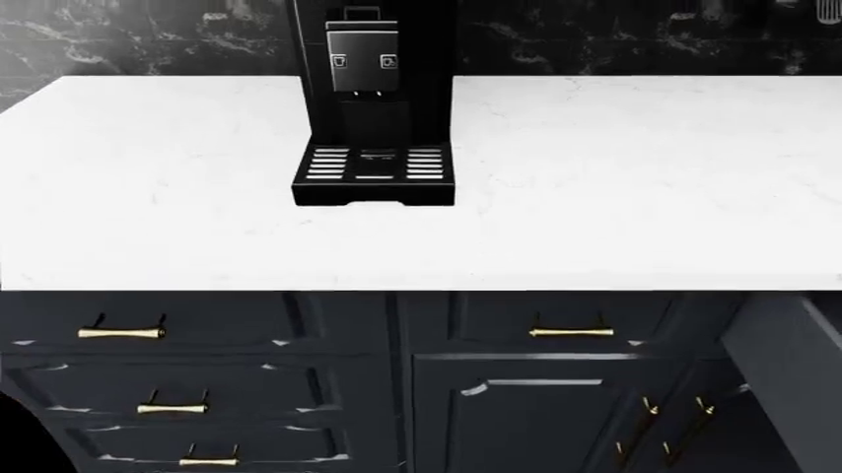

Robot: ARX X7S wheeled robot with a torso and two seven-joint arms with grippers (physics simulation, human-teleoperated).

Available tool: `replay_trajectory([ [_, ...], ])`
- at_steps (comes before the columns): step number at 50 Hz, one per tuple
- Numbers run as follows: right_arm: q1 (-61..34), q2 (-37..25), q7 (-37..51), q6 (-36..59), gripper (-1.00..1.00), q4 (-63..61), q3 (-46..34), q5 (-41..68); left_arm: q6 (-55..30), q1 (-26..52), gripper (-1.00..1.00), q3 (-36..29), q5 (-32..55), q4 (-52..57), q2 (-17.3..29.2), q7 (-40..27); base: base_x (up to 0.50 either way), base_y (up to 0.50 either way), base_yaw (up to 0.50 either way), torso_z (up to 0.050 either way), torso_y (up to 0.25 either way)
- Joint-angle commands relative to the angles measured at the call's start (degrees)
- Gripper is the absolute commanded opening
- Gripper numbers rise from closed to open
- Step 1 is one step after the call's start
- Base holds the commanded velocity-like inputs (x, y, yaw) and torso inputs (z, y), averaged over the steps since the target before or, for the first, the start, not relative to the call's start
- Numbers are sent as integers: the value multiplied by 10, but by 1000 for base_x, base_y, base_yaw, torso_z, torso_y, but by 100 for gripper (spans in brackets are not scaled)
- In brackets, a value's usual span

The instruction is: Pick and place the shaker into the drawer. Then close the cabinet.

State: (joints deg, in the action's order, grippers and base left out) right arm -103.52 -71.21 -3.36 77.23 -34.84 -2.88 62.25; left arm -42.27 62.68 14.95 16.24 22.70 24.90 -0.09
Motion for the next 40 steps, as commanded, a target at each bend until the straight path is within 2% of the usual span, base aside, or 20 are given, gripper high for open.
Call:
replay_trajectory([
  [1,-66,25,-18,1,100,-5,-48,-20,5,-20,100,19,13,6,-4,6,500,0,0,0,0],
  [40,38,11,-1,-40,100,-22,22,34,-12,-58,100,34,38,46,-12,2,500,0,0,0,0],
])
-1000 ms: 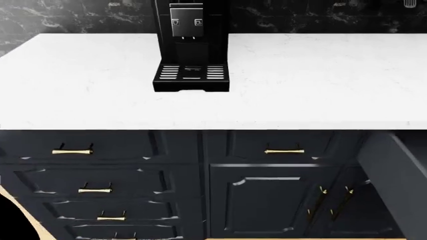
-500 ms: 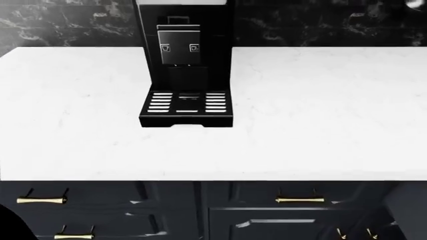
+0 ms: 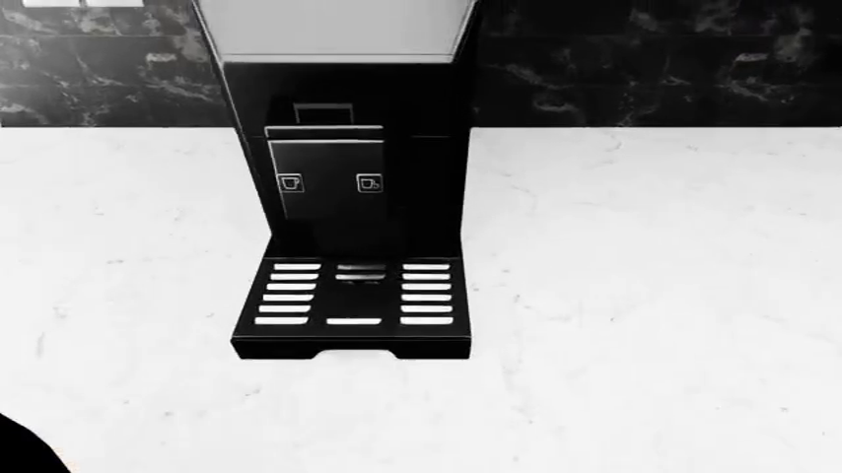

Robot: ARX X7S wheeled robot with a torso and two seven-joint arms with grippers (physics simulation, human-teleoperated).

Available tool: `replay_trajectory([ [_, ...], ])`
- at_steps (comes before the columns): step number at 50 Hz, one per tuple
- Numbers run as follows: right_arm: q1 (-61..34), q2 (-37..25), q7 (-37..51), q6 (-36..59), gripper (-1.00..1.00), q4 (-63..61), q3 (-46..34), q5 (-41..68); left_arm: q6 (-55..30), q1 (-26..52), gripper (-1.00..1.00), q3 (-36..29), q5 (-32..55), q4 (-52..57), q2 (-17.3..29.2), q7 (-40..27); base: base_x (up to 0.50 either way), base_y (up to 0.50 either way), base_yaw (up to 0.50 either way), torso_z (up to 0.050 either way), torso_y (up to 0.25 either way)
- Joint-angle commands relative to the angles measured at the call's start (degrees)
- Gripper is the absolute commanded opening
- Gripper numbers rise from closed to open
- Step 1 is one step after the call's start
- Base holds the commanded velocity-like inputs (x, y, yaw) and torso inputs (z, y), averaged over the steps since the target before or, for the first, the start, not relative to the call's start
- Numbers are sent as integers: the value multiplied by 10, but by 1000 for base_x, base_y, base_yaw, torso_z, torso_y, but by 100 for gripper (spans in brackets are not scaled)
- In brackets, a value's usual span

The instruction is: Pick and place the shaker into the drawer. Then close the cabinet.

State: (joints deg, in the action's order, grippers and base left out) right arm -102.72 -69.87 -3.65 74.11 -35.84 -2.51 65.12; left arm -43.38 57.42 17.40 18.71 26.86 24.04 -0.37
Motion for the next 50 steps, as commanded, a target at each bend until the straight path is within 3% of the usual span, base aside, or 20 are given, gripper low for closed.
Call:
replay_trajectory([
  [1,33,-4,3,-10,100,-12,21,6,-1,-5,100,10,14,5,-3,4,500,0,0,0,0],
  [12,20,7,70,32,100,7,37,44,-9,-10,100,15,21,14,-2,3,182,0,0,0,1],
  [15,-13,9,126,88,100,28,22,55,-12,-13,100,17,23,19,-2,2,0,0,0,0,0],
  [19,-89,8,136,112,100,33,-20,27,-20,-27,100,28,30,32,-2,0,0,0,0,0,0],
  [21,-162,28,152,150,100,49,-67,8,-27,-44,100,40,36,45,-4,0,0,0,0,0,0],
  [24,-322,17,292,158,100,149,-275,96,-33,-75,100,56,43,62,-7,2,0,0,0,0,0],
  [25,-323,22,282,159,100,155,-297,66,-33,-86,100,61,45,66,-9,3,0,0,0,0,0],
  [29,-323,103,47,159,100,154,-325,-204,-25,-127,100,75,46,76,-16,8,0,0,0,0,0],
  [32,-323,273,-211,159,100,172,-371,-462,-13,-164,100,84,45,81,-25,13,0,0,0,0,0],
  [34,-323,366,-383,68,100,267,-354,-634,-7,-186,100,90,46,87,-31,17,0,0,0,0,0],
  [38,-322,500,-695,-202,100,452,-238,-978,7,-244,100,107,49,99,-47,26,0,0,0,0,0],
  [41,-323,589,-696,-410,100,573,-115,-1231,24,-288,100,118,47,101,-59,35,0,0,0,0,0],
  [43,-323,638,-692,-499,100,626,-34,-1296,34,-310,100,124,47,102,-66,41,0,0,0,0,0],
  [48,-323,677,-718,-619,100,726,11,-1259,48,-349,100,131,48,102,-81,47,0,0,0,0,0],
  [50,-323,690,-729,-619,100,770,14,-1223,51,-362,100,134,49,104,-85,49,0,0,0,0,0],
])
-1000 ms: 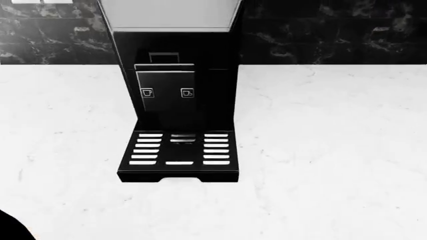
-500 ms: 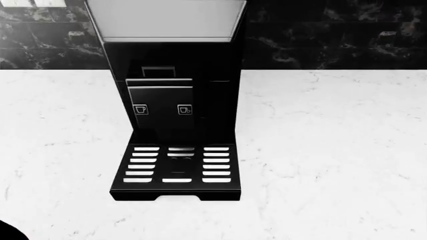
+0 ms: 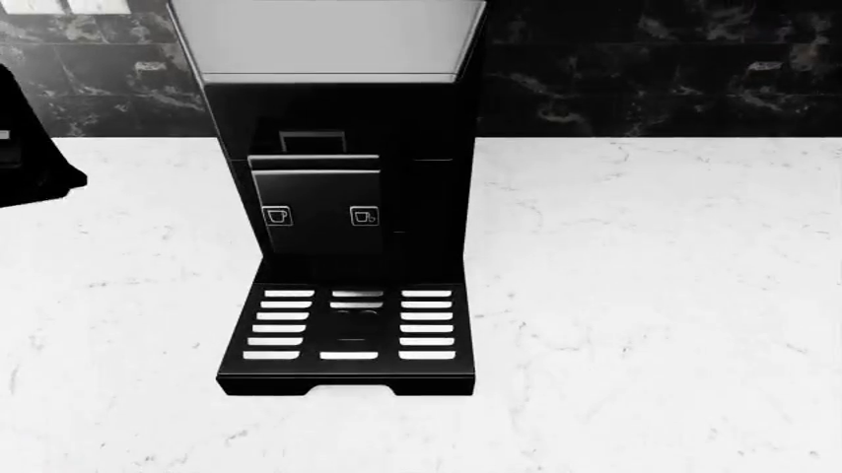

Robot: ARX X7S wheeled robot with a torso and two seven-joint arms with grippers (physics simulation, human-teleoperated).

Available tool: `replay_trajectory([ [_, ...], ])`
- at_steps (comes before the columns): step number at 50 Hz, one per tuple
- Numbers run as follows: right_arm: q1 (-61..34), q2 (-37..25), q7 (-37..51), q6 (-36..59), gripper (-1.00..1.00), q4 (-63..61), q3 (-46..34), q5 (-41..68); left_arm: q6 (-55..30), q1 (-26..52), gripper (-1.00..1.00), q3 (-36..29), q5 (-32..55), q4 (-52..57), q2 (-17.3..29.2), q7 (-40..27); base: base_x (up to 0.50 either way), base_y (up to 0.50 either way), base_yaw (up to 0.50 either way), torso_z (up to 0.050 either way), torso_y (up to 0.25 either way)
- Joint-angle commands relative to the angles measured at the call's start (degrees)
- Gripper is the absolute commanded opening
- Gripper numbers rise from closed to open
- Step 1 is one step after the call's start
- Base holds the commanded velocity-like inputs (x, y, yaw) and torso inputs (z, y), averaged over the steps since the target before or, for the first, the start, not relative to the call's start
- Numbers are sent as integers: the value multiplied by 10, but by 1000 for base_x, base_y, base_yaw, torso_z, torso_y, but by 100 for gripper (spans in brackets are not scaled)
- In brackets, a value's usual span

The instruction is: Pick and place the shaker into the drawer. Then close the cabinet.

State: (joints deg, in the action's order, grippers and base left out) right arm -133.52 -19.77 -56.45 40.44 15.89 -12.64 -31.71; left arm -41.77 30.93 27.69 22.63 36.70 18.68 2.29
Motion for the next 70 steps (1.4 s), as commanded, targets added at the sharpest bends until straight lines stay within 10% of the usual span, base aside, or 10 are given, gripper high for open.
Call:
replay_trajectory([
  [1,-15,191,-199,-284,100,277,112,-244,36,-103,100,33,10,7,-33,23,0,0,3,0,0],
  [12,-15,191,-80,-254,100,590,66,-145,53,-168,100,79,27,11,-46,38,1,0,5,0,0],
  [21,42,198,-89,-279,100,591,-365,304,50,-210,100,109,42,23,-54,40,8,5,12,0,0],
  [47,17,194,-81,-234,100,591,-361,360,33,-264,100,146,97,65,-67,43,2,4,5,0,0],
  [51,-15,186,-96,-245,100,590,-236,271,32,-264,100,128,101,75,-73,43,0,0,0,0,0],
  [54,-14,159,-148,-124,100,440,-77,131,32,-262,100,115,100,80,-75,43,0,0,0,0,0],
  [61,103,-19,-332,477,100,-162,-126,-8,15,-253,100,93,110,105,-70,33,0,0,0,0,0],
  [70,421,108,-335,496,100,-567,83,-320,-3,-248,100,58,124,143,-74,20,0,0,0,0,0],
])
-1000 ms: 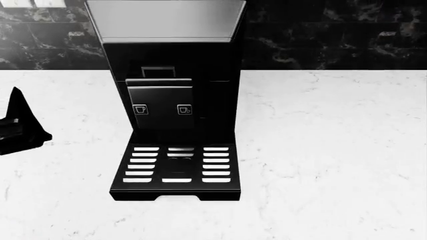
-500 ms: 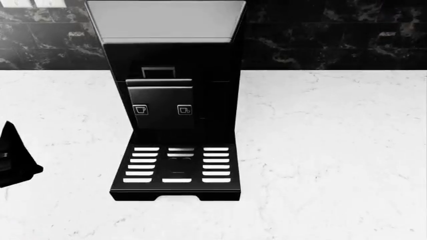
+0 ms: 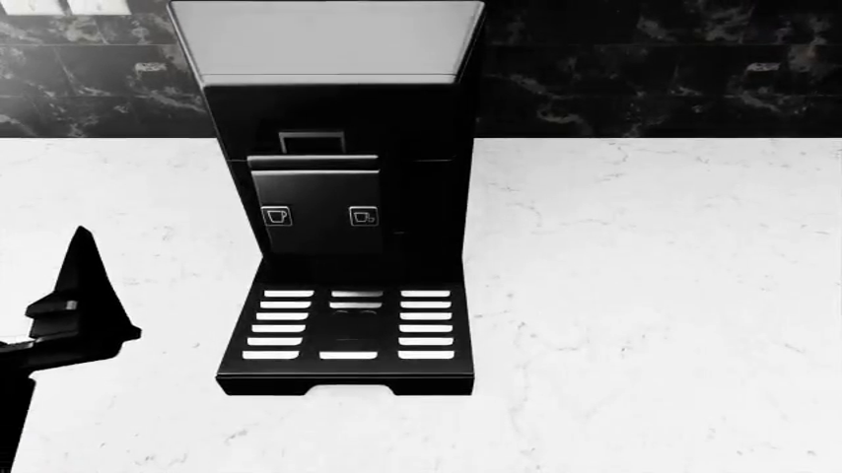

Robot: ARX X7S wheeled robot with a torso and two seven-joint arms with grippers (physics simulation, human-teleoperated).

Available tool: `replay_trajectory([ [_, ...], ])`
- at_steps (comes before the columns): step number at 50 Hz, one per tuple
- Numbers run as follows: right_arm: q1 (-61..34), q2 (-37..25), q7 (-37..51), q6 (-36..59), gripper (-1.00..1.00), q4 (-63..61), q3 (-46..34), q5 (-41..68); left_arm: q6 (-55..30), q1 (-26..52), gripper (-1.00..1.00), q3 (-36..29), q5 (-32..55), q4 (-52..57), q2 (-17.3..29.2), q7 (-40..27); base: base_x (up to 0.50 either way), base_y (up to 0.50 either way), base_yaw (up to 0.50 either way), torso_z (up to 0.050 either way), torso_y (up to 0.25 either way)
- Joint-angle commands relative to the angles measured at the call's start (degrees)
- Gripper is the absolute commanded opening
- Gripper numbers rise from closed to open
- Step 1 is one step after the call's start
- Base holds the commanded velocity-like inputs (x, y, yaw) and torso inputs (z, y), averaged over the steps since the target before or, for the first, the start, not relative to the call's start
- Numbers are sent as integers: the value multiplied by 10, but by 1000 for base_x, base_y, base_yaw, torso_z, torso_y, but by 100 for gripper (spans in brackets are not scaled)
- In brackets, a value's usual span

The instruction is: Pick and place the shaker into the drawer. Then close the cabinet.

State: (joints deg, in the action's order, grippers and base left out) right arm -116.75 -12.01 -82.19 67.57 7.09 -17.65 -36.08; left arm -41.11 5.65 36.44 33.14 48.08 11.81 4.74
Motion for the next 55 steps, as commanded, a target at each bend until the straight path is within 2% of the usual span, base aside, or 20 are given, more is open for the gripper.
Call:
replay_trajectory([
  [1,284,21,-78,224,100,-508,112,-306,-5,1,100,-34,16,28,-8,-3,0,0,0,0,0],
  [5,338,49,-78,224,100,-578,114,-342,7,-9,100,-50,4,25,-14,1,0,0,0,0,0],
  [15,366,9,-78,224,100,-630,90,-379,42,-30,100,-68,-19,5,-18,15,0,14,0,0,0],
  [27,401,-4,-78,224,100,-644,73,-391,69,-51,100,-77,-31,-9,-21,23,88,498,0,0,0],
  [55,409,0,-78,224,100,-639,61,-403,82,-62,100,-85,-24,-13,-13,14,24,500,0,0,0],
])
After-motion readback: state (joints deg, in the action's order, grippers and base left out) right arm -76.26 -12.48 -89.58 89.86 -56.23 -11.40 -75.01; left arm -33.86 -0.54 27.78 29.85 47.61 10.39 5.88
